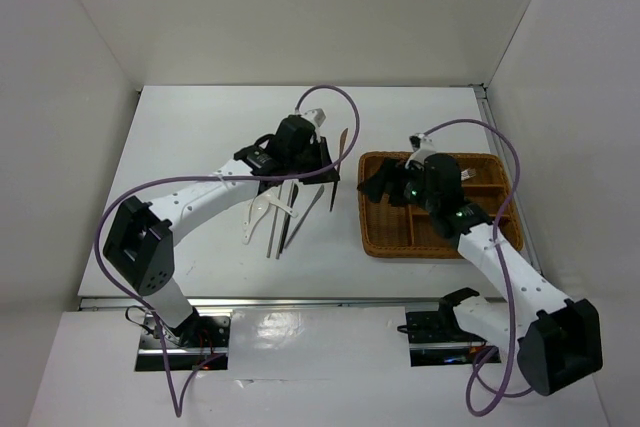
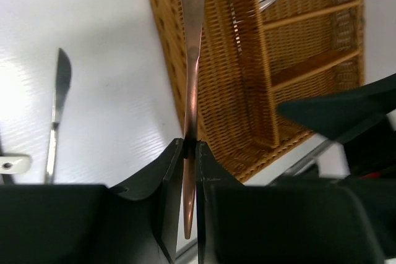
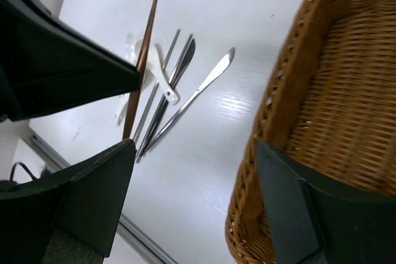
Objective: Sort the eating utensils into containers
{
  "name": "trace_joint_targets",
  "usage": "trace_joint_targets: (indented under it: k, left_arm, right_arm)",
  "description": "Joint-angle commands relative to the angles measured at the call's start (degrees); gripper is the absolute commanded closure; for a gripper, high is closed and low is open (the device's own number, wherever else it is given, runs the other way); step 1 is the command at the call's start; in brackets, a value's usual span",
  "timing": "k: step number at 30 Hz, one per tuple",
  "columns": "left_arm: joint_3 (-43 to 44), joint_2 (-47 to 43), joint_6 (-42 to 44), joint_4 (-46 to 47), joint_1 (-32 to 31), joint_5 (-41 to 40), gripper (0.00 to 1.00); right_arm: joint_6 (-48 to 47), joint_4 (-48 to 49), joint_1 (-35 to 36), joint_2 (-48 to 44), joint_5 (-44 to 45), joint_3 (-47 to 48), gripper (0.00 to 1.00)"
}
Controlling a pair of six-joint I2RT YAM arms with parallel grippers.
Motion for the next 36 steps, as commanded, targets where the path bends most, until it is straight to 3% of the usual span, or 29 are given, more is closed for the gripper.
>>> trace_joint_targets:
  k: [1, 7, 16, 19, 21, 24, 28, 29, 31, 33, 34, 36]
  left_arm:
    - [3.7, -0.2, -4.1, 4.6, -0.5, 1.1, 0.87]
    - [3.7, 0.3, -6.1, 4.6, -1.0, -0.9, 0.87]
    - [3.7, -0.2, -7.1, 5.3, -3.3, -0.9, 0.87]
    - [3.1, -0.2, -7.1, 5.8, -3.3, -0.4, 0.87]
    - [3.1, -0.2, -7.1, 5.8, -3.8, -0.4, 0.87]
    - [2.6, -0.2, -7.8, 5.8, -3.8, 0.2, 0.87]
    - [3.4, -0.2, -6.0, 5.3, -3.8, 0.2, 0.84]
    - [4.2, 0.3, -6.0, 3.9, -3.8, -1.1, 0.82]
    - [5.0, 0.3, -4.3, -0.5, -3.8, -5.7, 0.68]
    - [5.9, 0.3, -3.6, -3.5, -3.3, -10.3, 0.54]
    - [6.8, -0.4, -2.7, -6.4, -2.5, -11.8, 0.40]
    - [6.8, -1.8, -1.3, -8.4, -1.8, -15.3, 0.35]
  right_arm:
    - [-2.1, 5.3, 6.0, 2.8, 4.4, 3.7, 0.14]
    - [-2.7, 7.3, 12.0, 6.5, 7.3, 5.3, 0.13]
    - [-2.1, 9.1, 13.3, 12.4, 10.3, 7.0, 0.14]
    - [-2.1, 9.1, 13.8, 13.1, 10.8, 7.7, 0.26]
    - [-2.1, 9.8, 13.8, 13.7, 10.8, 7.7, 0.44]
    - [-2.1, 9.8, 13.8, 14.9, 11.9, 8.8, 0.55]
    - [1.9, 5.9, 13.8, 14.9, 17.4, 9.4, 0.86]
    - [4.1, 4.1, 13.8, 14.9, 20.0, 10.4, 0.96]
    - [10.7, -2.6, 13.8, 14.9, 27.7, 12.0, 0.99]
    - [14.5, -6.9, 12.4, 14.9, 31.9, 12.5, 1.00]
    - [16.6, -11.2, 10.7, 14.9, 33.8, 12.5, 1.00]
    - [21.8, -14.7, 7.8, 13.2, 35.9, 12.0, 1.00]
